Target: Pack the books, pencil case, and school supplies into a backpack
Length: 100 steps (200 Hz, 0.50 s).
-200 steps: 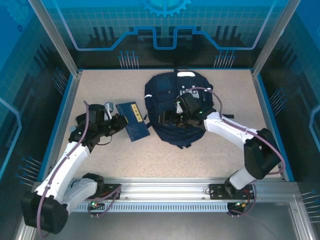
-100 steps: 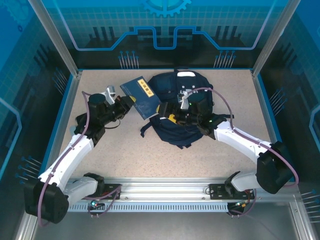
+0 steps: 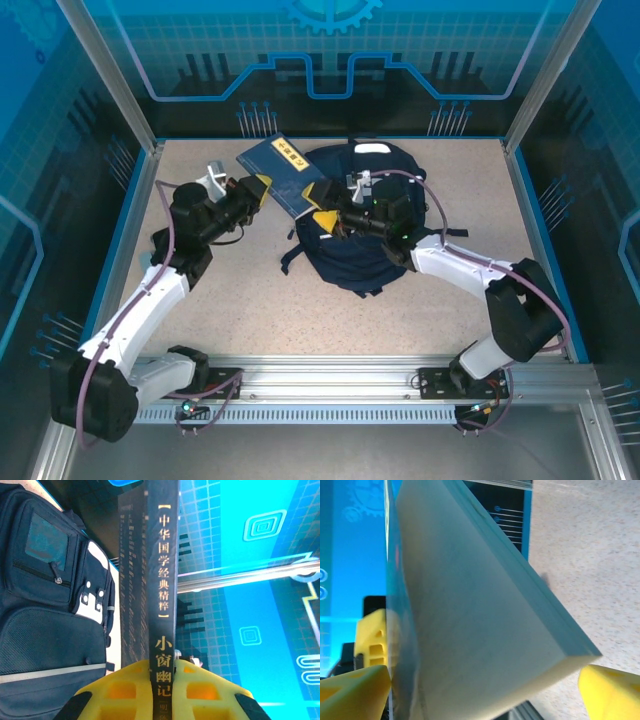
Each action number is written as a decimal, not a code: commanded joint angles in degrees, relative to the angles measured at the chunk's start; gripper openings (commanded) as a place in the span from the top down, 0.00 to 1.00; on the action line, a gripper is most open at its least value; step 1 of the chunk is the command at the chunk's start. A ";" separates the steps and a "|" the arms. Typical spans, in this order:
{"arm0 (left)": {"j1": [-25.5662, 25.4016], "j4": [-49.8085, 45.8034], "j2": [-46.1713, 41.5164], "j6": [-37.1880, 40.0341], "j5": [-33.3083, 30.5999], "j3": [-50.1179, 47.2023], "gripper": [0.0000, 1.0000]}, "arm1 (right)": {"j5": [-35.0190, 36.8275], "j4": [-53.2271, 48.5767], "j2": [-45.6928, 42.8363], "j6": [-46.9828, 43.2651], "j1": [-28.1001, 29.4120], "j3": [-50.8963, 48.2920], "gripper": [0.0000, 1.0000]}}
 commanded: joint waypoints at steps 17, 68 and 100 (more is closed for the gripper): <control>-0.19 4.63 -2.30 -2.81 -1.79 0.52 0.96 | 0.77 12.60 3.38 10.01 -0.71 -0.05 0.21; -0.28 5.18 -2.43 -3.50 -1.64 -0.88 0.95 | 2.68 11.08 1.51 7.92 -0.43 -1.40 0.49; -0.27 4.38 -2.85 -3.63 -1.49 -2.06 0.94 | 4.12 10.16 0.15 6.96 -0.46 -2.14 0.55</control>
